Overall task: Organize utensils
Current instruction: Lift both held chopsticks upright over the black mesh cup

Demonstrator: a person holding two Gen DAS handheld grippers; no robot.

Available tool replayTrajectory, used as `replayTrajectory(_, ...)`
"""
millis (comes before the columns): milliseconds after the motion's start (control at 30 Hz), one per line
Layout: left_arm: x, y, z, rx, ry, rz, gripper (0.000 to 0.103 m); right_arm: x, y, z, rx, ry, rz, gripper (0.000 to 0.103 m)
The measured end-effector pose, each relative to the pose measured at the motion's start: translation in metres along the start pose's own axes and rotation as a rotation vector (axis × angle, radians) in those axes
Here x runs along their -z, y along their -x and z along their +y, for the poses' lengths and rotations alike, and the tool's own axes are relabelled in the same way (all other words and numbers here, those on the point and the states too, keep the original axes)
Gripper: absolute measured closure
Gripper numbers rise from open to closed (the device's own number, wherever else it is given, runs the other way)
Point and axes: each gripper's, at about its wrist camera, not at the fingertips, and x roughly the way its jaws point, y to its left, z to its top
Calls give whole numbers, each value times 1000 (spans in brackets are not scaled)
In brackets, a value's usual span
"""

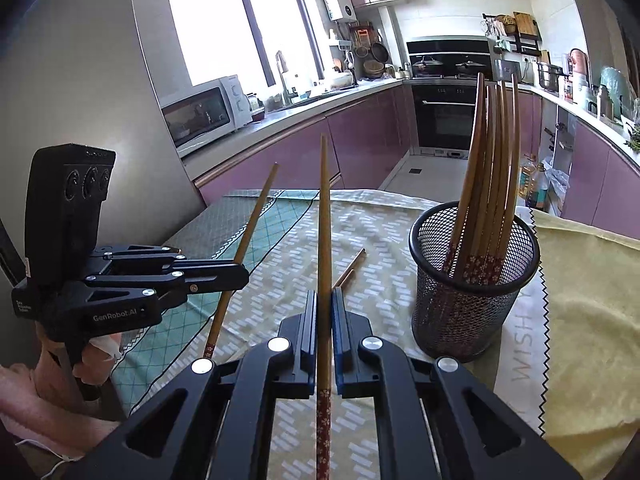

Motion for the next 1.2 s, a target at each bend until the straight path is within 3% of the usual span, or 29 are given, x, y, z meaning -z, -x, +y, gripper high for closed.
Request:
replayTrajectory(333, -4, 9, -4, 24, -1, -22, 95, 1, 8, 1, 11, 6, -23, 97)
replayTrajectory(1200, -47, 32, -27, 129, -7, -151, 96, -25, 54, -35, 119, -15, -187, 97)
